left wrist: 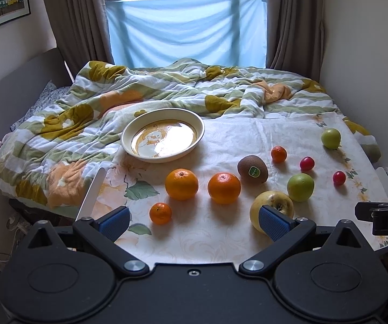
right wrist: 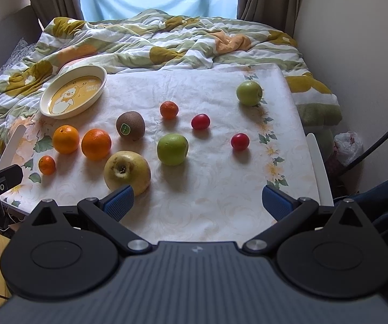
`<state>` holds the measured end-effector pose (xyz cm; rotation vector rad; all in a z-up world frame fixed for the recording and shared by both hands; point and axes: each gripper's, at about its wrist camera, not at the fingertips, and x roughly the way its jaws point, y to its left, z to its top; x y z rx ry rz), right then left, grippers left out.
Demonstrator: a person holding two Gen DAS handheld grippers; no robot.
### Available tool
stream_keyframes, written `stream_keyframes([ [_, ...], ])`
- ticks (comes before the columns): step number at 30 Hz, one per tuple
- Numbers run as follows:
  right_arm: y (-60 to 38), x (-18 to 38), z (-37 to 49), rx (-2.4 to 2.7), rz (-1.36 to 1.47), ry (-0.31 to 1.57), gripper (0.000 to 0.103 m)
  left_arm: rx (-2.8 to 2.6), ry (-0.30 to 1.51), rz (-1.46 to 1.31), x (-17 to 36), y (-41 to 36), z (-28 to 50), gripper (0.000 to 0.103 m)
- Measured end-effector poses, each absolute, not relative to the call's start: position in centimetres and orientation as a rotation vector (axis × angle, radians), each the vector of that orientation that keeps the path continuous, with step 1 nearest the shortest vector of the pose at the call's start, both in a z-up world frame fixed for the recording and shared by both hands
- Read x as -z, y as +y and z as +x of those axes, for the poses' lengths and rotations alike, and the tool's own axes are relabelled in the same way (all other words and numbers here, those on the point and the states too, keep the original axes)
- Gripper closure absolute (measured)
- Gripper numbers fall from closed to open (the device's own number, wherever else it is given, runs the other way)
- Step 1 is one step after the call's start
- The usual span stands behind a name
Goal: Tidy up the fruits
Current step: 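Grasp the small mandarin with the left tool while the right tool grasps the yellow pear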
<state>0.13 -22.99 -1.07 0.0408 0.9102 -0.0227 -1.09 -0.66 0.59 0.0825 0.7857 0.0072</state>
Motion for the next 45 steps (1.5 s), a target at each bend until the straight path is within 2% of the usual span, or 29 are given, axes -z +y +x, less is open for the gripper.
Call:
stream_keyframes([
  [11,-21.4,1.6,1.5,-0.133,-0.012,0.935,0.0,-0.113,0.78,0.115,0.3,2.0,-0.2,0.0],
  [24,-16.3,6.2,5.3,-0.094,0.091,0.99,0.0,0.053,0.896,0.165,6.3,8.1,5.1,0.0],
  [32,-13.9,9.5,6.6,0.003,0.192,1.013,0.0,0.194,0.959,0.184,9.9,9.4,8.2,0.002],
  [38,-13.2,11.2,7.4,0.073,0.245,1.005,0.0,0.271,0.996,0.207,12.0,9.1,9.7,0.017],
  [40,-12.9,11.6,7.6,0.089,0.248,1.005,0.0,0.293,1.005,0.201,12.5,9.1,10.0,0.028],
  [42,-12.6,11.8,7.8,0.091,0.245,1.006,0.0,0.305,1.008,0.2,12.8,9.0,10.2,0.029],
  [45,-12.2,12.0,7.8,0.106,0.24,1.002,0.0,0.316,0.996,0.203,13.0,8.8,10.6,0.04],
])
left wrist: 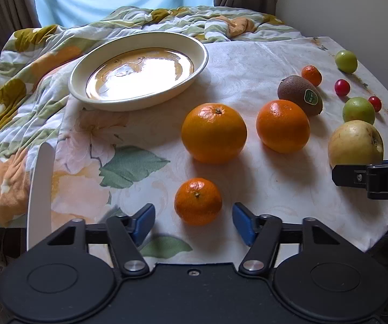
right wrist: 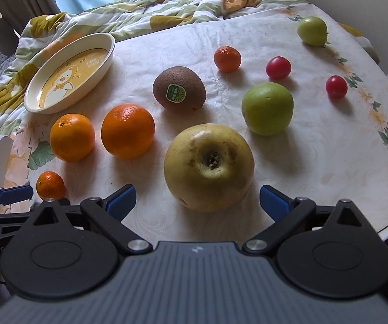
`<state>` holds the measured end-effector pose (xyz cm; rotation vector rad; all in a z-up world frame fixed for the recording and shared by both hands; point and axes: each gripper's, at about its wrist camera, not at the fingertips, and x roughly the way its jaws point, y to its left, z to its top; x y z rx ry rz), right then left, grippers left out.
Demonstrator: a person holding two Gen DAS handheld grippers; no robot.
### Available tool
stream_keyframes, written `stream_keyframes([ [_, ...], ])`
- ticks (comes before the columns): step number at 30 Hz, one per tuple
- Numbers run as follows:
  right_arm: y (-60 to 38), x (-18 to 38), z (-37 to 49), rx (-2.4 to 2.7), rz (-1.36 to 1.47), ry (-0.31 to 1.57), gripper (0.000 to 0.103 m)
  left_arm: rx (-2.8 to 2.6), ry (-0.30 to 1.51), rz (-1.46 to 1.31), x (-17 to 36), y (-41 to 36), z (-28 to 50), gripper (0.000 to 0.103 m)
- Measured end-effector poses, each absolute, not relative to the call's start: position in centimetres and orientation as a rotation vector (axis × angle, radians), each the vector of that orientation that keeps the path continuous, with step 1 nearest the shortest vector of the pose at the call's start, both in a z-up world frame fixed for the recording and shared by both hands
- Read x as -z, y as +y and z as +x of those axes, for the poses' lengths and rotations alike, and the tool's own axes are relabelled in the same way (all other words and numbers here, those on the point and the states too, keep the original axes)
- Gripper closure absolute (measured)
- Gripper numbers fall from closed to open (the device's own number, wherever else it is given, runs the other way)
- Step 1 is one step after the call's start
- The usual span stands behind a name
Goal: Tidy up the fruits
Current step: 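Grasp the small mandarin with the left tool while the right tool grasps the yellow pear, then carry the mandarin into the duck bowl and open the left tool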
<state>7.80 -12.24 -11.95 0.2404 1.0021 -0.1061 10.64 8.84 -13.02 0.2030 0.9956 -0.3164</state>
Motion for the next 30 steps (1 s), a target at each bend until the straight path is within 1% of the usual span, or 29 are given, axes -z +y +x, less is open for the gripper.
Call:
stream_keyframes([
  [2,-12.2,12.0,7.7,0.122,0.238,0.996,0.0,0.326,0.993,0.197,13.2,8.8,10.9,0.046],
  [4,-12.2,12.0,7.7,0.13,0.235,0.992,0.0,0.327,0.983,0.197,13.2,8.7,11.0,0.062],
  [12,-12.5,12.2,8.1,0.124,0.232,0.999,0.0,0.31,0.987,0.175,13.1,8.8,10.9,0.062],
  [14,-12.6,12.2,8.3,0.123,0.232,0.995,0.003,0.304,0.989,0.17,13.1,8.8,10.7,0.062],
  [18,-12.9,12.0,8.8,0.137,0.235,0.968,0.005,0.296,0.99,0.167,13.2,8.7,10.5,0.062],
  [22,-13.0,12.2,9.3,0.128,0.226,0.976,0.012,0.278,0.993,0.153,13.1,8.8,10.2,0.062],
  [30,-13.4,12.1,9.1,0.091,0.225,0.983,0.012,0.238,0.974,0.14,12.0,8.7,9.3,0.062],
])
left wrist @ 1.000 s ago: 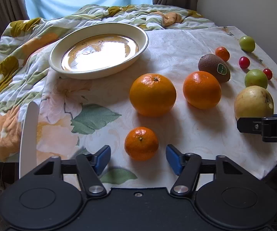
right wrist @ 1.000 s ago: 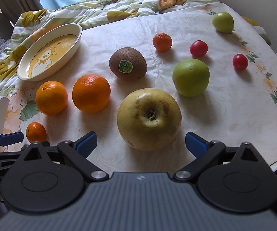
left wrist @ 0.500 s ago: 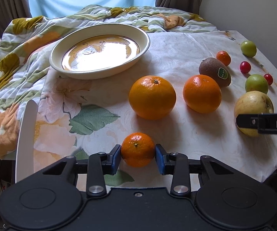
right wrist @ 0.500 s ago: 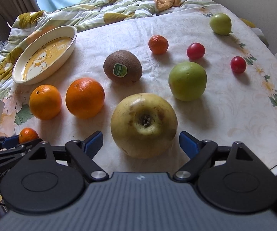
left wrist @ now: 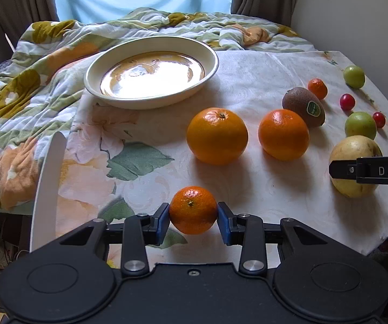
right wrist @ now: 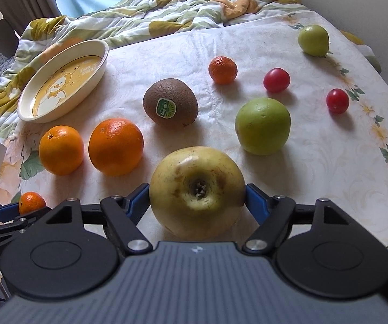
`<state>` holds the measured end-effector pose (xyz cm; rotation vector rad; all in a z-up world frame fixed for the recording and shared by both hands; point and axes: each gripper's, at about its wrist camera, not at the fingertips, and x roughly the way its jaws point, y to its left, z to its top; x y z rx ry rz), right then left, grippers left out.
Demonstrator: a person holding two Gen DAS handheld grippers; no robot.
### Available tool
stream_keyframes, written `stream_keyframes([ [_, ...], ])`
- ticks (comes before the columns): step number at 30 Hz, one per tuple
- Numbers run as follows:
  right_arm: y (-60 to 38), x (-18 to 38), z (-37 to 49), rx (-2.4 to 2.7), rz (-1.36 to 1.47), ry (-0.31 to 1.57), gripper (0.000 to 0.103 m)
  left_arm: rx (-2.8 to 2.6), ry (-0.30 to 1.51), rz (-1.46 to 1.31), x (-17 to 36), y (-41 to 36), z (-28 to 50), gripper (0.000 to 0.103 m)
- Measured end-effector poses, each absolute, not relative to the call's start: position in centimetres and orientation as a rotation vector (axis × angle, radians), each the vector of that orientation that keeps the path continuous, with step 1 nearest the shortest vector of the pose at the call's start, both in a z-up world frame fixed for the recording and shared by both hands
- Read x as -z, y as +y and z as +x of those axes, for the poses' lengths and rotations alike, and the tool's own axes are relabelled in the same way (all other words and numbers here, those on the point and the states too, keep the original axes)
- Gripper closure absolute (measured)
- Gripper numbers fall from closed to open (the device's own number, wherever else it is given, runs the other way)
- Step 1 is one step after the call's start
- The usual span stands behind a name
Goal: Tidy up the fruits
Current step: 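Carry the mandarin into the duck bowl and open the left tool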
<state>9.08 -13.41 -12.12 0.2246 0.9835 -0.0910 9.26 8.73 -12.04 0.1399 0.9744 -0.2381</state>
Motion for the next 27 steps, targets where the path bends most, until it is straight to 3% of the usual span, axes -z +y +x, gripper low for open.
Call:
stream_keyframes([
  [10,-14.6,9.8,7.9,0.026,0.221,0.965,0.013,0.172,0.93,0.108,8.9,8.1,7.1,0.062],
  [27,-14.5,0.7,10.0,-0.239,0.077,0.867,0.012,-0.016,0.785,0.042,0.8,7.9,8.4,0.062],
])
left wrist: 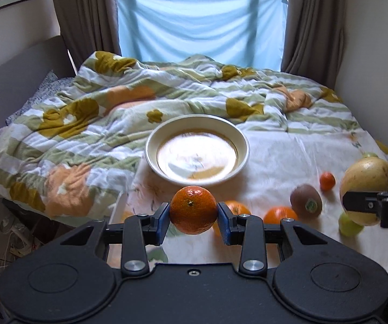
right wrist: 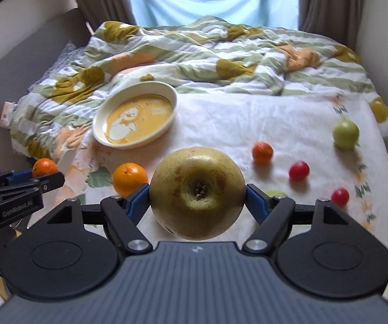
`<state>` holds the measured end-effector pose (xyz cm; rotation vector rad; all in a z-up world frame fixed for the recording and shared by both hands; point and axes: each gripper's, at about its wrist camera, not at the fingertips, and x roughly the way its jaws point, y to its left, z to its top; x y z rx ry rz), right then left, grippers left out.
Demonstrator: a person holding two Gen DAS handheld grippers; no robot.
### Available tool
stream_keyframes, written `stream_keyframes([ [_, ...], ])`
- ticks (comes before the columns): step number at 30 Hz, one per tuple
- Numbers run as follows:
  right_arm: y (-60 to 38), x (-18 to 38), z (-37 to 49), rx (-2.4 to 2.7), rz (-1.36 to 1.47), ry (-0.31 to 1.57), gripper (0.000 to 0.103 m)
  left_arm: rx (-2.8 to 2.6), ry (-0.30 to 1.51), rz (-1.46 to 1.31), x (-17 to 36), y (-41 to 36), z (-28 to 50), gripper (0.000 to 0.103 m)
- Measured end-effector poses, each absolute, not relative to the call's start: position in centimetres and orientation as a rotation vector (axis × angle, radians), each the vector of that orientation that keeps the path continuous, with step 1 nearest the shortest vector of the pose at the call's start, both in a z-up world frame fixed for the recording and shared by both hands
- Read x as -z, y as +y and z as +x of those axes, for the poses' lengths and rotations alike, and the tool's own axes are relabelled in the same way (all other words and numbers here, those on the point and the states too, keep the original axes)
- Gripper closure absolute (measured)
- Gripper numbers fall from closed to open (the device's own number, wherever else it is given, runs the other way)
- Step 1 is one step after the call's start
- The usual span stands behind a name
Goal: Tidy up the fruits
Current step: 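Carry the mandarin into the duck bowl and open the left tool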
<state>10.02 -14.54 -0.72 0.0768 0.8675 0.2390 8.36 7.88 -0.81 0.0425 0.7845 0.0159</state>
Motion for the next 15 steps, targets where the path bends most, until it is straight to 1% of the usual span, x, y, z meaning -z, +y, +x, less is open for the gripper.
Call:
stream_keyframes([
  [4,-13.1,-1.0,12.0,-0.298,0.011,0.838,0.012,-0.032,0.778,0.043,-0.2,8.4,11.2,0.062],
  [7,-12.4,-2.1,14.3,-0.339,0.024,0.833,0.012,-0.04,0.781,0.042,-0.3,8.9,13.9,0.062],
  [15,-9.3,-3.1,21.8,-0.361,0.013,0.828,0.012,-0.015,0.832,0.046,1.1,10.5,21.4,0.062],
])
